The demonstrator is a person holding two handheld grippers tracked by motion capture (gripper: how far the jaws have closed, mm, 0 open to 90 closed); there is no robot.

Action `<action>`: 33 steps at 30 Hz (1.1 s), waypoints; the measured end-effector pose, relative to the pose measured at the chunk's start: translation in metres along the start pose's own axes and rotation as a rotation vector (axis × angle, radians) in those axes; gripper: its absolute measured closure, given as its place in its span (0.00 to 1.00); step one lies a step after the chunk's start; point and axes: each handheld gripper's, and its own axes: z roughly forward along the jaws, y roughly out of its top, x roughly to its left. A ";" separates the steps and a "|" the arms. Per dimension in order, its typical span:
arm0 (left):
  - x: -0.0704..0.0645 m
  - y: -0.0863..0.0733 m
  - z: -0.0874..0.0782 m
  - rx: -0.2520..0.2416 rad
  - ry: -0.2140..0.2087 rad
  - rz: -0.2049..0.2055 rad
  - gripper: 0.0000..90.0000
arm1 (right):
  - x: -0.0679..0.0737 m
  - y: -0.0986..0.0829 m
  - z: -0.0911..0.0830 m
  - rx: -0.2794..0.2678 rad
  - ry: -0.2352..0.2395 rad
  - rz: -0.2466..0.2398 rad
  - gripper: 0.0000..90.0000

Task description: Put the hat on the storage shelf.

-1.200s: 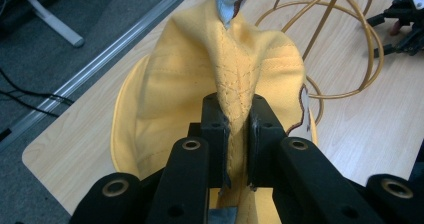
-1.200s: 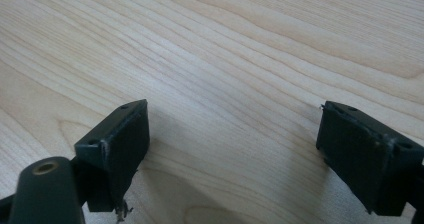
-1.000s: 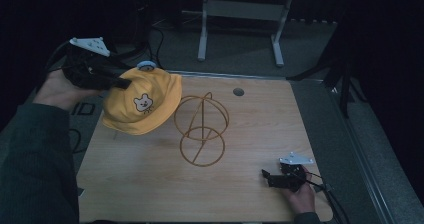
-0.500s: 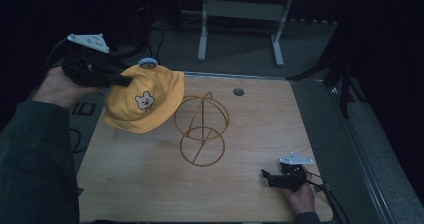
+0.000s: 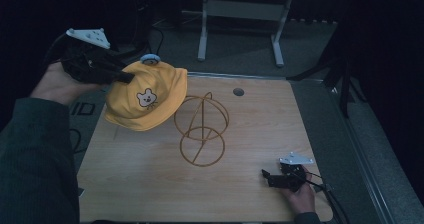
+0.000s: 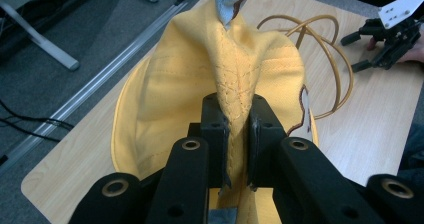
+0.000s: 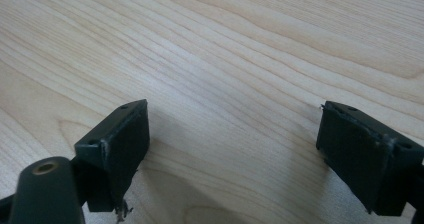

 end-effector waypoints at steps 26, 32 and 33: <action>-0.009 0.028 0.008 -0.028 -0.070 0.046 0.90 | 0.000 0.000 0.000 -0.001 -0.001 -0.003 0.15; -0.011 0.030 0.010 -0.027 -0.077 0.051 0.90 | 0.000 0.000 0.000 -0.001 -0.001 -0.003 0.15; -0.012 0.030 0.011 -0.027 -0.082 0.056 0.90 | 0.000 0.000 0.000 -0.001 -0.001 -0.003 0.15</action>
